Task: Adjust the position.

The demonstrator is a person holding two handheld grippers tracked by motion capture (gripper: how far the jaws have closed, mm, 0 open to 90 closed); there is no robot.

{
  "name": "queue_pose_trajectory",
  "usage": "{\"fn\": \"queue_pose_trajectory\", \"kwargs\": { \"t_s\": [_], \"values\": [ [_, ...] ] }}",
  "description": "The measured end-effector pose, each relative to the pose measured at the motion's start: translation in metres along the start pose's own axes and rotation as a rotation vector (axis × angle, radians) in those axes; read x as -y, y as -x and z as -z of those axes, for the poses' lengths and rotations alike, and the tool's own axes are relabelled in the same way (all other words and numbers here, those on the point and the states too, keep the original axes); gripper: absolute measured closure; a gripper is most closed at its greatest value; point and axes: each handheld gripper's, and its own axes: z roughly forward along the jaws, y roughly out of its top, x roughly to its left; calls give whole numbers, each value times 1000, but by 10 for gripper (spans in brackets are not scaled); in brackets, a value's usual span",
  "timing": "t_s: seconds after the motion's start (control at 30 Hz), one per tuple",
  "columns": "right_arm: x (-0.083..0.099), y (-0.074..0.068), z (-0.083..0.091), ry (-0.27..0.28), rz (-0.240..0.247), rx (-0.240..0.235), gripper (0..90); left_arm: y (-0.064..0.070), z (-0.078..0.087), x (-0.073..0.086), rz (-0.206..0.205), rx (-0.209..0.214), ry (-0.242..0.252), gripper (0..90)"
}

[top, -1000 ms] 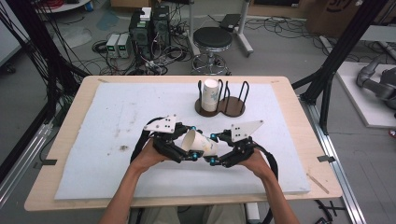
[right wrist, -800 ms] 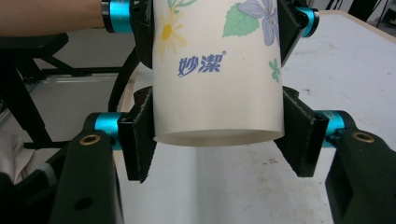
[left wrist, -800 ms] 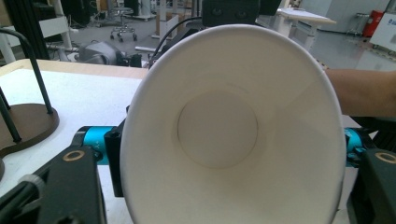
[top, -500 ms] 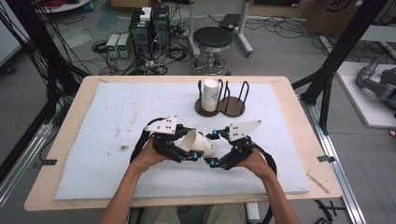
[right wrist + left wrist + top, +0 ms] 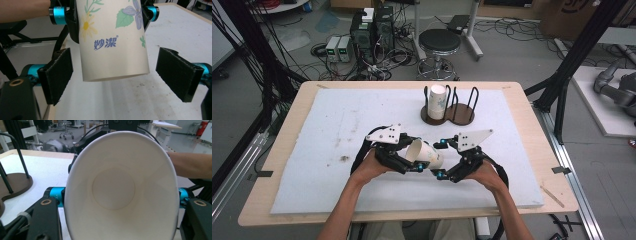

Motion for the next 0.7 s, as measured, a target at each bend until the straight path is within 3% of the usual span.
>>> {"fn": "queue_pose_trajectory", "kwargs": {
  "t_s": [0.17,0.3,0.47,0.7],
  "values": [
    [3,-3,7,3,-4,41,146,1,8,-2,5,-49,-20,339],
    [12,-5,20,23,-22,134,146,-1,13,-6,18,-99,-108,338],
    [24,-9,33,40,-30,237,147,-7,17,-13,36,-129,-203,338],
    [43,-12,42,61,-96,393,153,-19,16,-22,72,-179,-386,336]
  ]
}}
